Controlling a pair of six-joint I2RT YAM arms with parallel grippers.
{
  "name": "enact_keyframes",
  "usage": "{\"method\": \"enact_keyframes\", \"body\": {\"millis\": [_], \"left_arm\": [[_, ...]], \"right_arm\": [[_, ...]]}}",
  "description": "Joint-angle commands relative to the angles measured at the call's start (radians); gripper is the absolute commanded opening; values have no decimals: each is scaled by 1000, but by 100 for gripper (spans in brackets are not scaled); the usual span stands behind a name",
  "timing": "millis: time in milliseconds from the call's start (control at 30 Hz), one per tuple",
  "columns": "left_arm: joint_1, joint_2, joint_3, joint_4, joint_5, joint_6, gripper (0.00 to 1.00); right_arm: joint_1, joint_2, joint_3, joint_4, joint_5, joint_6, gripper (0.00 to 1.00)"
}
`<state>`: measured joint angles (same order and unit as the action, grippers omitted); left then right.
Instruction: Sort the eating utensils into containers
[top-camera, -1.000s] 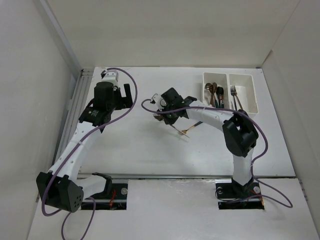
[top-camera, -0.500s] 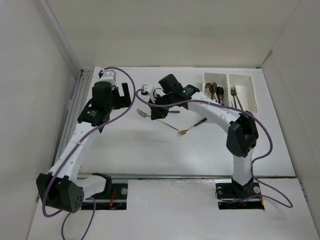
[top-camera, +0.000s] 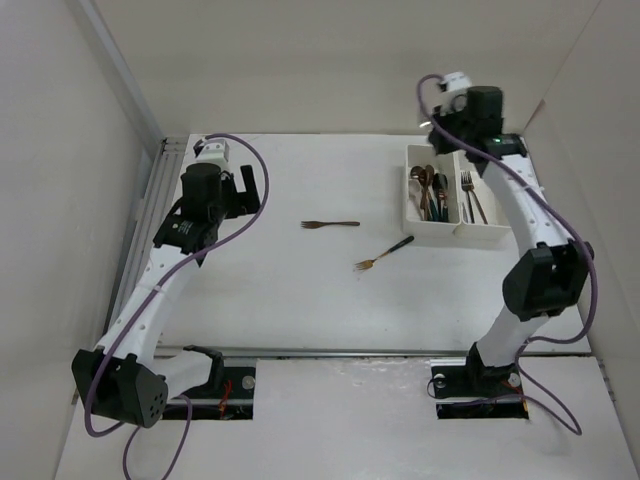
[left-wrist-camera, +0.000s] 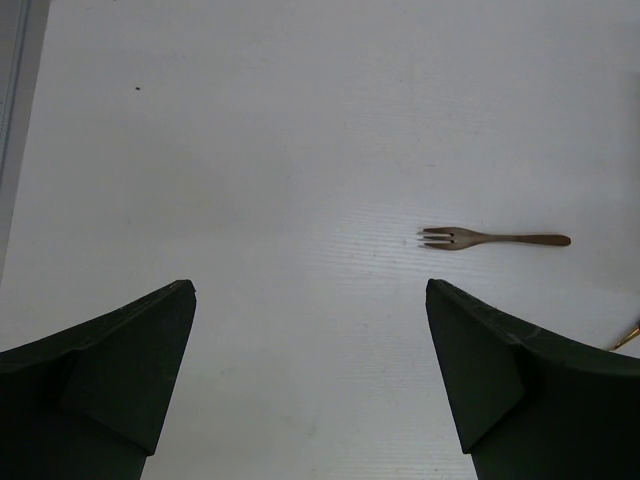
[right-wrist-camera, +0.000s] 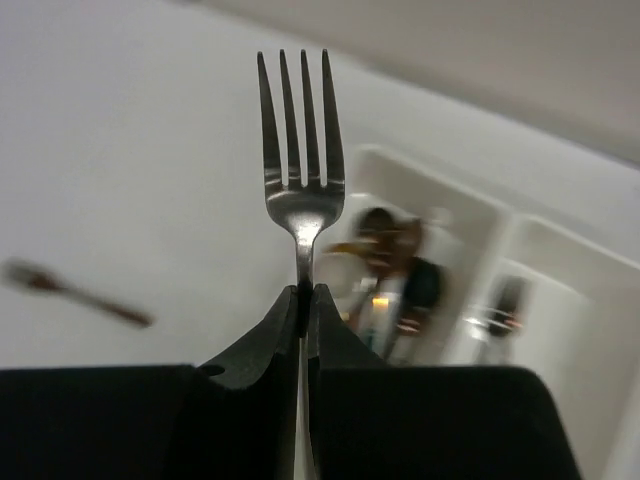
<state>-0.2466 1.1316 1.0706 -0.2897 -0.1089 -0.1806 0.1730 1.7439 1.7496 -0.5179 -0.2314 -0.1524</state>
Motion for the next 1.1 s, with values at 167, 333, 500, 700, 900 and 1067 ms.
{"method": "enact_keyframes", "body": {"millis": [167,333,500,700,900,1067], "left_arm": [[13,-58,0,-3,-32,4,100],[33,-58,0,-22,-32,4,100],[43,-58,0,-31,-32,4,100],[52,-39,9,-31,-21,4,100],[52,-30,9,-22,-11,4,100],[52,-30,9,-22,-2,4,100]], "right_arm": [[-222,11,-64,334,371,-15,0],[-242,158,-45,312,426,-36,0],[-270,206,-108,272,400,-26,0],[-279,206,-147,245,400,-26,16],[-279,169,-110,184,391,-41,54],[-184,88,-35,122,402,-111,65]]}}
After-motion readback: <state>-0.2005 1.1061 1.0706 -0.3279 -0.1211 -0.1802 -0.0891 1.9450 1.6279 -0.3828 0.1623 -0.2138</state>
